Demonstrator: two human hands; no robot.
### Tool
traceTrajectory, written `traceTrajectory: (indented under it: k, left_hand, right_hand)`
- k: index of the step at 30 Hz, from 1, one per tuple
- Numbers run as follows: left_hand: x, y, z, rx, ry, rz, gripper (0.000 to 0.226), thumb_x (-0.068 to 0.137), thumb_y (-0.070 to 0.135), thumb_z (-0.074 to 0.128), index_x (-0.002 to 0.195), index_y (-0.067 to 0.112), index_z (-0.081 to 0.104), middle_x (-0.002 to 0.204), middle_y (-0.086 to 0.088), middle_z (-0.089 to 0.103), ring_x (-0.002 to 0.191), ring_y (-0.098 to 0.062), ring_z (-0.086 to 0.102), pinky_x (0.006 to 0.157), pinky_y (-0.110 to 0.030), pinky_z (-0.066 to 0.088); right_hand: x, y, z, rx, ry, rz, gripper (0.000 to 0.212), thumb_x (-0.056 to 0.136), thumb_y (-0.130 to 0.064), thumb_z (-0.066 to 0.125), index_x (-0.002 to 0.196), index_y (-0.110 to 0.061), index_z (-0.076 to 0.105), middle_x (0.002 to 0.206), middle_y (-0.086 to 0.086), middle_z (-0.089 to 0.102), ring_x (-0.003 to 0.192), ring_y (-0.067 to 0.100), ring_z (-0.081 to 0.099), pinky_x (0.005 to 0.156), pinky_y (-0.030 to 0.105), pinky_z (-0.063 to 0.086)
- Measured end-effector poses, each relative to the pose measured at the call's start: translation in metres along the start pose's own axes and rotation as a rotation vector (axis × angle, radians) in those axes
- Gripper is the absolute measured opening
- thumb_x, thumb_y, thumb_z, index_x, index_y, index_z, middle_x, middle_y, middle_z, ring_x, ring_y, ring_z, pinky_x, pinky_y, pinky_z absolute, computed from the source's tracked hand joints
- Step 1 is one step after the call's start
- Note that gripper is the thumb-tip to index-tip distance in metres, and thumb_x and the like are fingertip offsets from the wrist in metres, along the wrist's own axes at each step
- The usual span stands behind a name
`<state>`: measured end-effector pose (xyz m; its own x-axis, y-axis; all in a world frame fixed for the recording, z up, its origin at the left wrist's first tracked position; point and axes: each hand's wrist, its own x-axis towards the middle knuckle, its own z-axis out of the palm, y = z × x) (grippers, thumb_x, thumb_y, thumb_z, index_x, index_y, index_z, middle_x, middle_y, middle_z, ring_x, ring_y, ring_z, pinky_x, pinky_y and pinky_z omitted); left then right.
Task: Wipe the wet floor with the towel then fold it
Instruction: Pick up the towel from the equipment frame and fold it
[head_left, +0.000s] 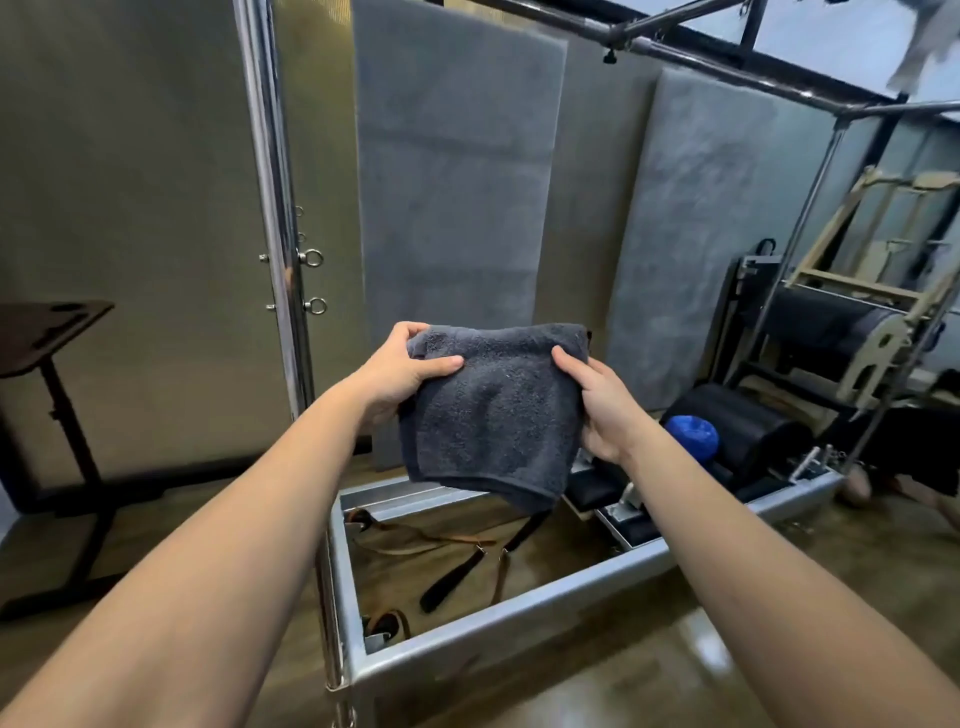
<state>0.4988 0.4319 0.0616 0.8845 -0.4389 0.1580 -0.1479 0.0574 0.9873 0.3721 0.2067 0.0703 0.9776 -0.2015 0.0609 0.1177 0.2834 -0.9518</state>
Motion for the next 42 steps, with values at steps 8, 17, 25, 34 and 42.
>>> traceTrajectory:
  k: [8, 17, 25, 34, 42]
  left_hand:
    - [-0.017, 0.019, 0.091, 0.525, 0.136, 0.360, 0.084, 0.074, 0.062, 0.070, 0.144, 0.036, 0.032, 0.151, 0.003, 0.035, 0.141, -0.013, 0.030, 0.111, -0.029, 0.027]
    - [-0.068, 0.032, 0.237, 0.718, -0.240, 0.297, 0.072, 0.063, 0.076, 0.070, 0.127, 0.044, 0.057, 0.128, 0.010, 0.057, 0.123, -0.012, 0.047, 0.113, -0.040, 0.032]
    - [-0.115, 0.009, 0.318, 0.517, -0.637, -0.125, 0.039, 0.061, 0.041, 0.087, 0.088, 0.023, 0.066, 0.083, 0.007, 0.070, 0.080, -0.012, 0.066, 0.069, -0.028, 0.047]
    - [-0.128, 0.011, 0.374, 0.832, -0.643, -0.143, 0.033, 0.068, 0.054, 0.084, 0.089, 0.031, 0.076, 0.092, 0.010, 0.077, 0.085, -0.009, 0.073, 0.076, -0.031, 0.055]
    - [-0.138, -0.035, 0.356, 0.574, -0.794, -0.483, 0.076, 0.045, 0.049, 0.096, 0.107, 0.011, 0.074, 0.108, -0.010, 0.075, 0.101, -0.029, 0.072, 0.091, -0.041, 0.055]
  right_hand:
    - [-0.042, -0.020, -0.045, 0.139, -0.028, -0.028, 0.040, 0.099, -0.032, 0.061, 0.129, -0.006, 0.061, 0.124, 0.019, 0.069, 0.114, 0.032, 0.067, 0.081, 0.039, 0.059]
    - [-0.140, -0.057, -0.152, 0.047, -0.044, 0.034, 0.046, 0.100, -0.037, 0.057, 0.135, -0.008, 0.058, 0.130, 0.018, 0.066, 0.120, 0.033, 0.064, 0.094, 0.044, 0.056]
    - [-0.229, -0.060, -0.269, -0.108, -0.008, 0.169, 0.047, 0.094, -0.045, 0.062, 0.124, -0.009, 0.068, 0.124, 0.013, 0.070, 0.115, 0.028, 0.067, 0.084, 0.036, 0.058]
    - [-0.266, -0.044, -0.313, -0.395, 0.007, 0.109, 0.025, 0.095, -0.033, 0.067, 0.109, -0.014, 0.072, 0.107, 0.007, 0.076, 0.104, 0.021, 0.072, 0.077, 0.027, 0.059]
    - [-0.261, -0.015, -0.311, -0.480, 0.099, 0.073, 0.025, 0.101, -0.035, 0.058, 0.101, -0.016, 0.074, 0.099, 0.003, 0.078, 0.097, 0.017, 0.073, 0.078, 0.026, 0.057]
